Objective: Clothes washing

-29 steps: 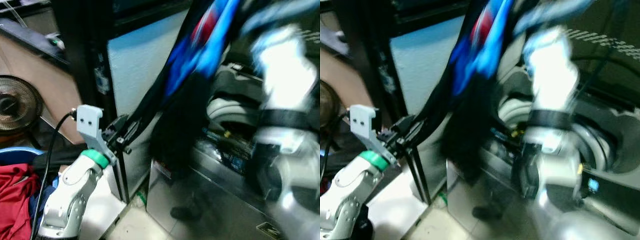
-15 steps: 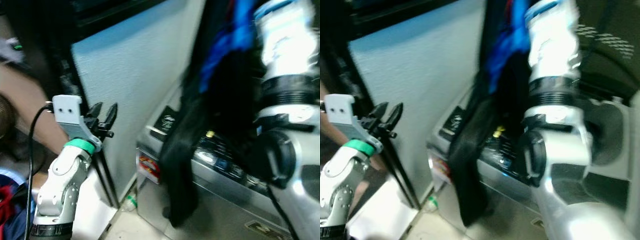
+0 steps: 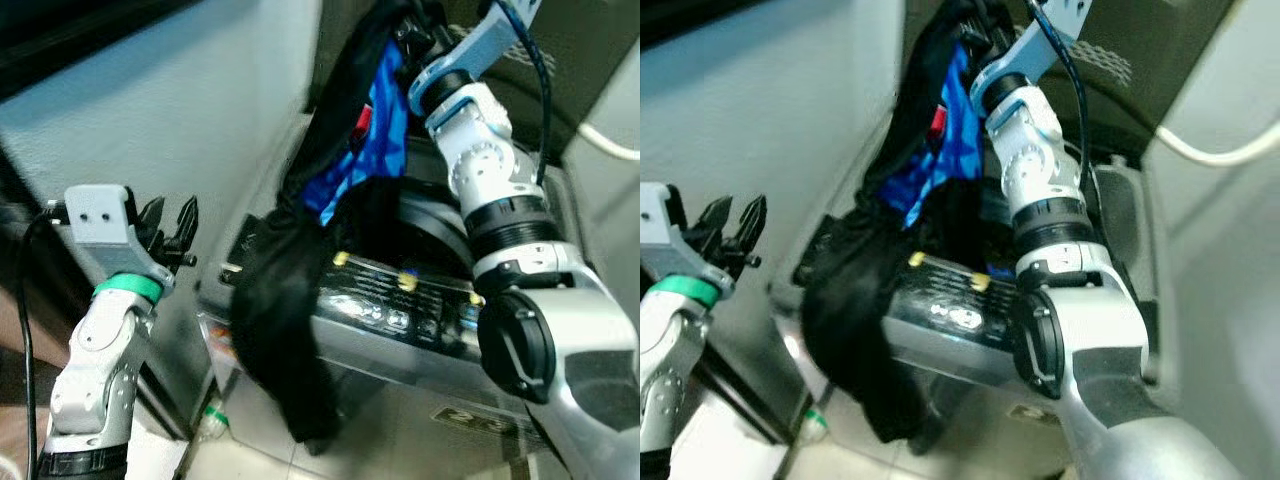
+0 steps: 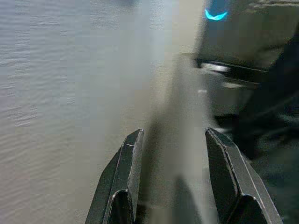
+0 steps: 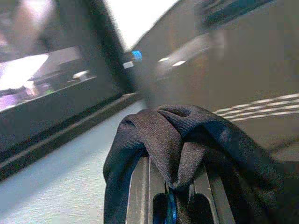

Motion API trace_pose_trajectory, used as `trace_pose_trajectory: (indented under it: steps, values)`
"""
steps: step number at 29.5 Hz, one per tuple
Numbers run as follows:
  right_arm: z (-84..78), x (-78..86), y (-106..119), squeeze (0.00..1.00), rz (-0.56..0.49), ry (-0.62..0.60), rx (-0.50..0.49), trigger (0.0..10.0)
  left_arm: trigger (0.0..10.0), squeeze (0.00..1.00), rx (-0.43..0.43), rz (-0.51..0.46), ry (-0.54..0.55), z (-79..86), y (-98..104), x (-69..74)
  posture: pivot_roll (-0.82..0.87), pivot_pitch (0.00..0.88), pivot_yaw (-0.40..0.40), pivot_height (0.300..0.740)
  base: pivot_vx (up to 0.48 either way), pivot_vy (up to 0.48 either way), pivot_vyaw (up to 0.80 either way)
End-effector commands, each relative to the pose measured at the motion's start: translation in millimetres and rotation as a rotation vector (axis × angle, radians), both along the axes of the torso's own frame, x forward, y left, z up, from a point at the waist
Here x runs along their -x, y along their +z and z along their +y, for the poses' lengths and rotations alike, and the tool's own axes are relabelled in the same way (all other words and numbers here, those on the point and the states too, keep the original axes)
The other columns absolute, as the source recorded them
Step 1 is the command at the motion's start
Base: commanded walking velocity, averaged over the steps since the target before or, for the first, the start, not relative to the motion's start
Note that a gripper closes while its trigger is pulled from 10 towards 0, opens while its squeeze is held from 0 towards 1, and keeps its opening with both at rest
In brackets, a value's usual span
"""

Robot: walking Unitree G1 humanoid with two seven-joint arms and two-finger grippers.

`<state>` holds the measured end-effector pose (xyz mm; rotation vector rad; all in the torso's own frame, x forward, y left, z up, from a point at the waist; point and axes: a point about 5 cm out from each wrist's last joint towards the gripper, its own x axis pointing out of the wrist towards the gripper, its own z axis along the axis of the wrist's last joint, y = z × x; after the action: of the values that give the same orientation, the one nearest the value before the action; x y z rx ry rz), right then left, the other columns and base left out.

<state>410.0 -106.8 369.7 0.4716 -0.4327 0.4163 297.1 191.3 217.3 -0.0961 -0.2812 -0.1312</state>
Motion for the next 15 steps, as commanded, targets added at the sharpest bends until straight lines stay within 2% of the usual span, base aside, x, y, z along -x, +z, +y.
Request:
trace_pose_trajectory:
  steps: [1,2,3,4,5,6,7,8,9,11,12,13,15]
  values:
    - [-6.8,0.2,1,0.00,-0.018,-0.040,0.006,10.0,10.0,0.00,-0.013,0.009,-0.007,-1.6,-2,0.2,0.08,0.000,-0.028,0.740,0.000,0.000,-0.80]
    - [-14.0,-1.5,-2,0.00,-0.008,-0.085,0.026,10.0,10.0,0.00,-0.018,0.007,-0.022,-3.0,-2,0.4,0.09,0.000,-0.031,0.740,0.000,0.000,-0.80]
    - [-14.0,-1.5,-2,0.00,-0.008,-0.085,0.026,10.0,10.0,0.00,-0.018,0.007,-0.022,-3.0,-2,0.4,0.09,0.000,-0.031,0.740,0.000,0.000,-0.80]
    - [-29.2,-4.2,-5,0.00,0.012,-0.169,0.052,10.0,10.0,0.00,-0.020,0.009,-0.046,-5.4,-2,1.3,0.09,0.000,-0.033,0.740,0.000,0.000,-0.80]
    - [-48.5,-7.3,-11,0.00,0.047,-0.315,0.188,10.0,10.0,0.00,-0.029,0.013,-0.083,-9.1,-3,2.5,0.09,0.000,-0.033,0.740,0.000,0.000,-0.80]
    - [-62.1,-9.6,-17,0.00,0.075,-0.407,0.320,10.0,10.0,0.00,-0.038,0.020,-0.110,-12.1,-4,3.7,0.09,0.000,-0.031,0.740,0.000,0.000,-0.80]
    - [-67.9,-11.7,-25,0.00,0.115,-0.413,0.421,10.0,10.0,0.00,-0.042,0.027,-0.137,-14.8,-6,4.9,0.08,0.000,-0.027,0.740,0.000,0.000,-0.80]
    - [-67.9,-11.7,-25,0.00,0.115,-0.413,0.421,10.0,10.0,0.00,-0.042,0.027,-0.137,-14.8,-6,4.9,0.08,0.000,-0.027,0.740,0.000,0.000,-0.80]
    - [-66.9,-13.0,-32,0.00,0.143,-0.375,0.485,10.0,10.0,0.00,-0.049,0.033,-0.158,-17.1,-7,5.7,0.08,0.000,-0.027,0.740,0.000,0.000,-0.80]
    - [-52.1,-13.7,-46,0.00,0.168,-0.225,0.615,10.0,10.0,0.00,-0.067,0.042,-0.197,-21.1,-9,7.2,0.08,0.000,-0.019,0.740,0.000,0.000,-0.80]
    - [-52.1,-13.7,-46,0.00,0.168,-0.225,0.615,10.0,10.0,0.00,-0.067,0.042,-0.197,-21.1,-9,7.2,0.08,0.000,-0.019,0.740,0.000,0.000,-0.80]
    - [-40.0,-12.7,-53,0.00,0.177,-0.128,0.645,10.0,10.0,0.00,-0.067,0.046,-0.202,-21.7,-9,6.6,0.07,0.000,-0.015,0.740,0.000,0.000,-0.80]
    - [-24.9,-10.0,-58,0.00,0.171,-0.001,0.629,10.0,10.0,0.00,-0.067,0.049,-0.199,-21.6,-9,5.2,0.07,0.000,-0.010,0.740,0.000,0.000,-0.80]
